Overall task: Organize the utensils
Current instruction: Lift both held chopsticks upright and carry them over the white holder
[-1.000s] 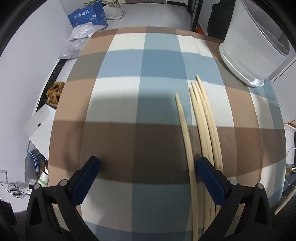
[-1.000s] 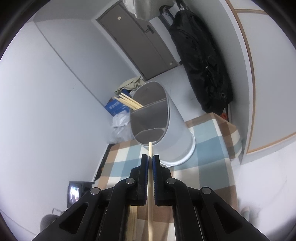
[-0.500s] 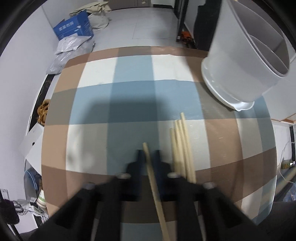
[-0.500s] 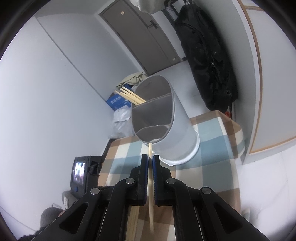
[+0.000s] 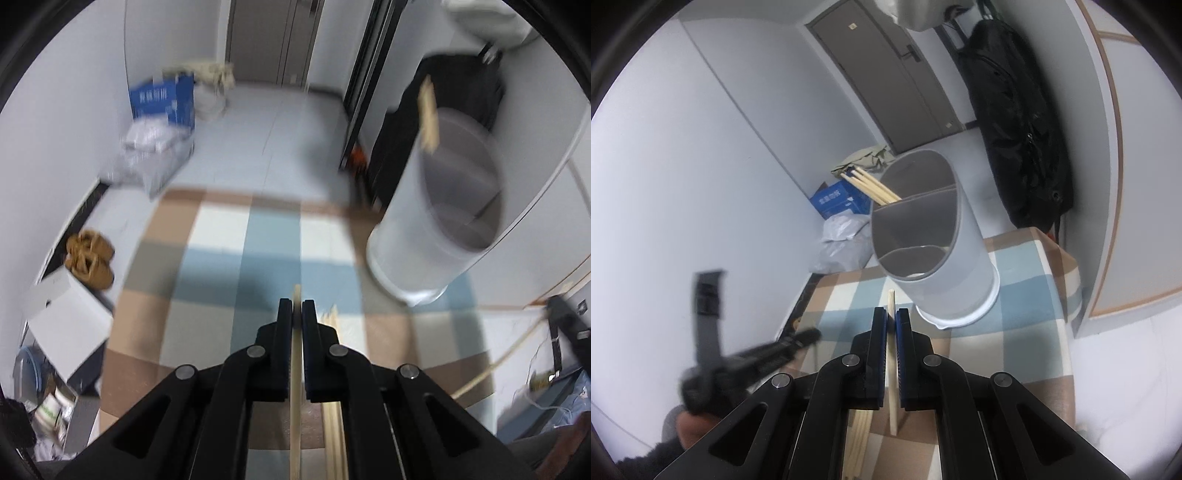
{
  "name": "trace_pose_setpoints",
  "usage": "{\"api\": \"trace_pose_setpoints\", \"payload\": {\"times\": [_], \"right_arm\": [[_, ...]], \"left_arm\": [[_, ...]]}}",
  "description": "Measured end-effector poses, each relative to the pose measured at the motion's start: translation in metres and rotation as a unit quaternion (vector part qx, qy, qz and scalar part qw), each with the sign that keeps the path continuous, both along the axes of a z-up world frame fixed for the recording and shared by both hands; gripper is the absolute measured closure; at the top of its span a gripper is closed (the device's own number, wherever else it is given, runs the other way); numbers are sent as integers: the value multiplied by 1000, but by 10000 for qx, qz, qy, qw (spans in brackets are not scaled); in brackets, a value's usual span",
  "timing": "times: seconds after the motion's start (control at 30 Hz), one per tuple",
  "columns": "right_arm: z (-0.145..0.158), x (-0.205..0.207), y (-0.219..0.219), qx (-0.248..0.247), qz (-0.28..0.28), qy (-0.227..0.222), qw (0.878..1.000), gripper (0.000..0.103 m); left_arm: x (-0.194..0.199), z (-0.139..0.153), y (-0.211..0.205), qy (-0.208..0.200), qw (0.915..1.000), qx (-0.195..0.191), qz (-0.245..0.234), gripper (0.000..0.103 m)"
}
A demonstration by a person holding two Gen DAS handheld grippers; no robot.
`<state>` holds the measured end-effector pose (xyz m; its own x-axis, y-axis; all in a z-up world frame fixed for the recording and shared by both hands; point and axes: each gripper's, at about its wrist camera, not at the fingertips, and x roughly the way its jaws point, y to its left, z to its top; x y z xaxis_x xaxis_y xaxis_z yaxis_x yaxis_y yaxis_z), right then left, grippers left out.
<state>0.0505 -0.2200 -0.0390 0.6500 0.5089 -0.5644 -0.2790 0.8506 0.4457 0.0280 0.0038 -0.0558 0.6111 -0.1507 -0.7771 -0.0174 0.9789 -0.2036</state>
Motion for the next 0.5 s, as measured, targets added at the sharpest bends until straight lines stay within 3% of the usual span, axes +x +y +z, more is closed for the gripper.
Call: {"api": "trace_pose_setpoints", "payload": {"times": [0.27,0.5], "right_arm": [[7,-14,16,-121,242,-302,9992,99],[11,-31,35,-166,507,-489,9974,99]], "left_arm": [[-27,25,-3,-385,9992,-82,-82,102],[-20,35,13,-593,9979,-107,-249,102]]}}
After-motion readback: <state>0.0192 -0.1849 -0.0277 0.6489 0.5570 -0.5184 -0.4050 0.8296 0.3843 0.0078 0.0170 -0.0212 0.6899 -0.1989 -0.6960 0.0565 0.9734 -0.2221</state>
